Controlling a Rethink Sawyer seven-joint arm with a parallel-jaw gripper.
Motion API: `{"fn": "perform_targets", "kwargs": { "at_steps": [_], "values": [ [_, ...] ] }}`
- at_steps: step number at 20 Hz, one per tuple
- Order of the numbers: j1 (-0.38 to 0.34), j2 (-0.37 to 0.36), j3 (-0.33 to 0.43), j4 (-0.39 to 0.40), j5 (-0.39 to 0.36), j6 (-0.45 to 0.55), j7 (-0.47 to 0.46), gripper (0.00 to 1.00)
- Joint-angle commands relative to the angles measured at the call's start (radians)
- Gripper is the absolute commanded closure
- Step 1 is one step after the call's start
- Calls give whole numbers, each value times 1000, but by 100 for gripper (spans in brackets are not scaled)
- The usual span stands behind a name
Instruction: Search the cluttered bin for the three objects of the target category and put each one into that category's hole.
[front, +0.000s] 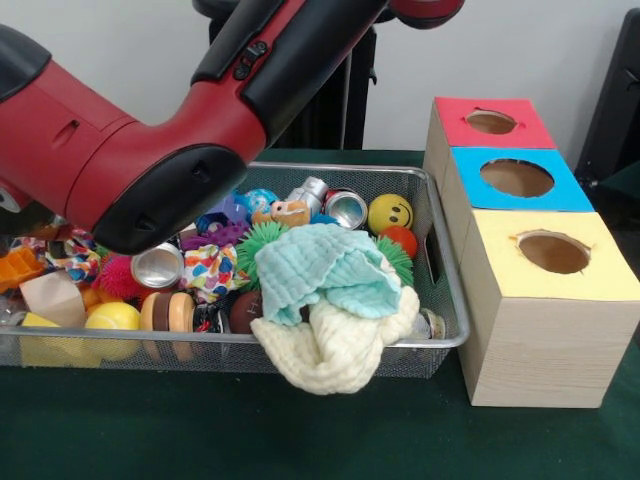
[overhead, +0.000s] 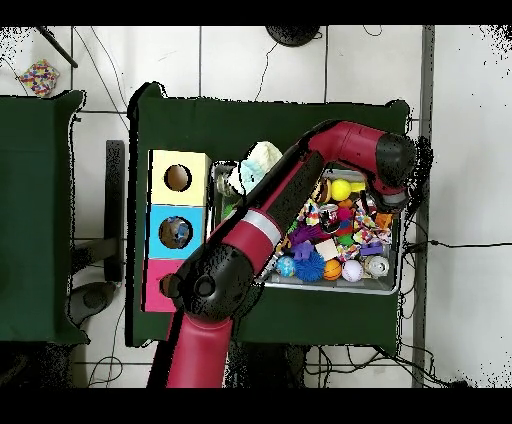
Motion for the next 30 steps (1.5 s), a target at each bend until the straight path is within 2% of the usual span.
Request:
{"fn": "perform_targets", "kwargs": {
  "at_steps": [1,5,9,11,13,19,30],
  "values": [
    [45,2,70,42,92,89,55,0],
    [107,-72,136,116,119,96,-99,0],
    [161,-147,193,205,130,82,-222,0],
    [178,-170,214,226,132,92,-260,0],
    [190,-185,228,236,134,107,-277,0],
    [189,-214,272,204,133,101,-290,0],
    [164,-201,259,157,98,160,-319,0]
  ]
}}
